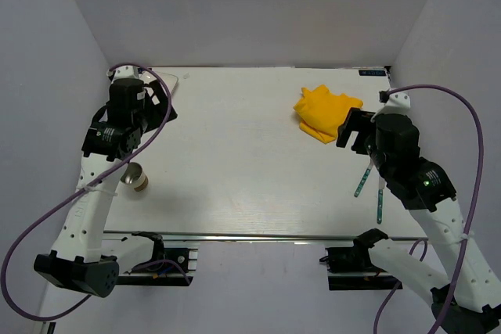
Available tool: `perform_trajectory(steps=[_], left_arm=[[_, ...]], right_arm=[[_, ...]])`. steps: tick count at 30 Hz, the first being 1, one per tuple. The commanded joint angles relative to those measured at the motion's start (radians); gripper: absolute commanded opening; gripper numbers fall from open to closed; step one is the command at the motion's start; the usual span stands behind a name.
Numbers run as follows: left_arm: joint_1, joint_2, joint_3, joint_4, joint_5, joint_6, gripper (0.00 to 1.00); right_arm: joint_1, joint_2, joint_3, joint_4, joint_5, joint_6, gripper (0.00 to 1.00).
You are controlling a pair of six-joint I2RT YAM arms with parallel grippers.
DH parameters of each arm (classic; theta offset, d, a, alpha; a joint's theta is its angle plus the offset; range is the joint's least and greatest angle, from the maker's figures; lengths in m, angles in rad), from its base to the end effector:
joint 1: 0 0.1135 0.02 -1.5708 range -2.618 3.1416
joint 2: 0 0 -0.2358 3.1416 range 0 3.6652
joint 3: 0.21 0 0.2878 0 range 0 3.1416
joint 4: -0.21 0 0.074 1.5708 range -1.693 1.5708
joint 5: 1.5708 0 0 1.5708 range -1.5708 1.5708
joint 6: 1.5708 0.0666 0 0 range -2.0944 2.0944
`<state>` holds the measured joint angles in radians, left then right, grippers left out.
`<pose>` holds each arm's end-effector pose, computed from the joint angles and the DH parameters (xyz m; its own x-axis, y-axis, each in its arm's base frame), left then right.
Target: Set the dinner table for one person
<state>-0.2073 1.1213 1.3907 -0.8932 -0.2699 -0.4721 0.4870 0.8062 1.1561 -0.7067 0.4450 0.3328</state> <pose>0.2826 -0.0413 0.3779 -0.5030 -0.3421 -0.7937 -0.2719 0.9343 -0.2304 0.2134 0.0806 0.3897 -0.3133 0.1678 -0.9347 0.0385 0.9857 0.1640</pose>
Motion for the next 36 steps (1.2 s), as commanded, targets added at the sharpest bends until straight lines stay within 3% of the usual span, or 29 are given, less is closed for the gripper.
perform_trajectory(steps=[1, 12, 18, 19, 20, 24, 32, 34, 35, 36], left_arm=[[-0.004, -0.032, -0.002, 0.030, 0.020, 0.003, 0.98], [-0.004, -0.023, -0.033, 0.046, 0.038, 0.006, 0.98], [-0.004, 0.012, -0.061, 0.088, 0.121, 0.004, 0.98], [-0.013, 0.040, -0.065, 0.095, 0.150, 0.009, 0.98], [-0.014, 0.040, -0.065, 0.096, 0.150, 0.009, 0.98], [-0.014, 0.078, -0.073, 0.096, 0.207, 0.029, 0.98], [-0.014, 0.081, -0.104, 0.115, 0.268, 0.061, 0.98], [-0.014, 0.084, -0.111, 0.122, 0.299, 0.066, 0.98], [-0.014, 0.086, -0.113, 0.122, 0.302, 0.067, 0.98], [-0.014, 0.086, -0.116, 0.123, 0.302, 0.070, 0.98]], right_arm=[[0.004, -0.007, 0.047, 0.015, 0.029, -0.009, 0.89], [0.002, 0.097, -0.033, 0.208, -0.137, -0.072, 0.89], [-0.008, 0.548, 0.094, 0.239, -0.057, -0.083, 0.89], [-0.024, 0.732, 0.184, 0.228, -0.011, -0.101, 0.89], [-0.028, 0.734, 0.185, 0.228, -0.011, -0.101, 0.89], [-0.053, 1.024, 0.355, 0.220, 0.000, -0.187, 0.88], [-0.093, 1.317, 0.650, 0.220, 0.095, -0.304, 0.84], [-0.099, 1.375, 0.689, 0.223, 0.095, -0.319, 0.73], [-0.099, 1.410, 0.738, 0.201, 0.100, -0.328, 0.48], [-0.096, 1.418, 0.758, 0.190, 0.103, -0.328, 0.29]])
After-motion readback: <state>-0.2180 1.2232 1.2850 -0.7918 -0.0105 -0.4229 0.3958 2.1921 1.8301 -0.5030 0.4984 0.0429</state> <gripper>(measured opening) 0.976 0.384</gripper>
